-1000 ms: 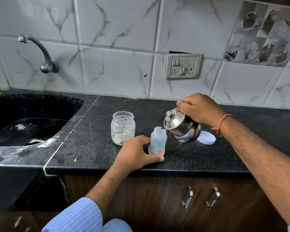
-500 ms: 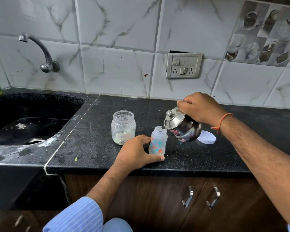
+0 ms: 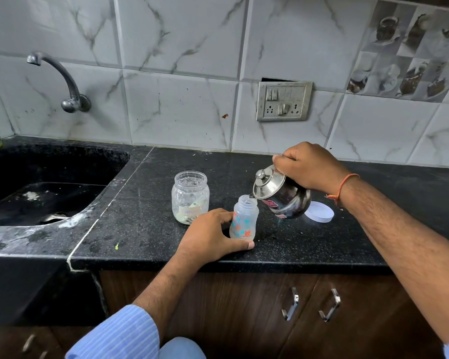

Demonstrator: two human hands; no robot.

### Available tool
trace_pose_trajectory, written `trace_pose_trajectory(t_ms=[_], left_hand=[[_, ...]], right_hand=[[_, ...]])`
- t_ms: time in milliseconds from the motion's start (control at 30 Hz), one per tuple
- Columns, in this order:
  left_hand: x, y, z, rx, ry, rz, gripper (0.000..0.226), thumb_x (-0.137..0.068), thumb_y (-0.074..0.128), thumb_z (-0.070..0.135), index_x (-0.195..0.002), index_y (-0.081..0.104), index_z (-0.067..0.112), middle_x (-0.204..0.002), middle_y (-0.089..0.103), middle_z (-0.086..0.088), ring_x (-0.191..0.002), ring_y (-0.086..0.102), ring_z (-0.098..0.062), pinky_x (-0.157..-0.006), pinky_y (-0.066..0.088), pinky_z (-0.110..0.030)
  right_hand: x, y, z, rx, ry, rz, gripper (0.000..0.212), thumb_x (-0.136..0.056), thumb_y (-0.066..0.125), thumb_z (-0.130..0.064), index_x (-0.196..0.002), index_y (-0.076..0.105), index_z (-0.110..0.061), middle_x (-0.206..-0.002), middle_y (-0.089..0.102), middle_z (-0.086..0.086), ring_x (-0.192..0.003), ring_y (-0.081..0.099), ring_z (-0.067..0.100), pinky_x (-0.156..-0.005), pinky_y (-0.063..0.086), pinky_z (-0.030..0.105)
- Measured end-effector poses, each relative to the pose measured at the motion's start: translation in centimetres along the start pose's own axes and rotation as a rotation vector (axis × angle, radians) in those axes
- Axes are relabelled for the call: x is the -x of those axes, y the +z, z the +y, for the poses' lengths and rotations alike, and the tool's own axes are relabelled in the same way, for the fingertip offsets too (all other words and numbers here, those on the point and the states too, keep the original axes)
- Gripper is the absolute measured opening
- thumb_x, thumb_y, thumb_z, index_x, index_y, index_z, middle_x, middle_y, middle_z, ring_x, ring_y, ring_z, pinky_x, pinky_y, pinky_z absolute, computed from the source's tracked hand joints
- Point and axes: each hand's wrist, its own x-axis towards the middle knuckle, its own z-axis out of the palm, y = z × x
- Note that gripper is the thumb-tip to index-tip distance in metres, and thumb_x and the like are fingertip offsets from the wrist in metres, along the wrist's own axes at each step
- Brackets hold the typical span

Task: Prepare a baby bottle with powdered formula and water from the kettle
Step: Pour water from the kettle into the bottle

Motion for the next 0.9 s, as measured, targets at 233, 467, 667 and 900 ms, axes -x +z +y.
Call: trace_pose_trajectory(t_ms=[233,467,667,900], left_hand=[[-0.10,0.09,0.02,-0.004,0.002,-0.002,0.071,-0.060,0.083,0.085,-0.116,0.081,0.040,-0.108,0.072,0.021,-0.103,0.068,0.002,-0.094,0.060,-0.035],[-0.14,0.18,-0.20,-0.012,0.010,0.006,0.073,-0.060,0.081,0.088,-0.117,0.080,0.042,-0.106,0.071,0.024,-0.102,0.066,0.004,-0.092,0.059,-0.031],[-0.19,0.14,-0.24,-0.005,0.020,-0.003,0.080,-0.058,0.080,0.089,-0.123,0.080,0.042,-0.113,0.071,0.026,-0.107,0.066,0.006,-0.094,0.058,-0.028],[-0.18,0.13,-0.26,-0.003,0.020,-0.007,0.081,-0.059,0.081,0.088,-0.126,0.079,0.042,-0.117,0.071,0.027,-0.108,0.065,0.007,-0.093,0.056,-0.024]], right_hand=[[-0.05,-0.19,0.04,-0.009,0.000,-0.020,0.054,-0.100,0.059,-0.035,-0.053,0.039,-0.015,-0.052,0.038,0.001,-0.053,0.034,0.021,-0.054,0.026,0.035],[0.03,-0.34,-0.05,-0.007,-0.022,-0.027,0.056,-0.101,0.059,-0.035,-0.052,0.040,-0.015,-0.051,0.038,0.001,-0.052,0.034,0.020,-0.053,0.025,0.034],[0.10,-0.42,-0.02,-0.010,-0.026,-0.032,0.056,-0.101,0.059,-0.035,-0.052,0.042,-0.014,-0.051,0.041,0.001,-0.053,0.036,0.020,-0.053,0.026,0.034],[0.15,-0.45,-0.10,-0.008,-0.029,-0.032,0.057,-0.101,0.060,-0.035,-0.052,0.041,-0.015,-0.050,0.039,0.000,-0.052,0.035,0.020,-0.053,0.026,0.034]])
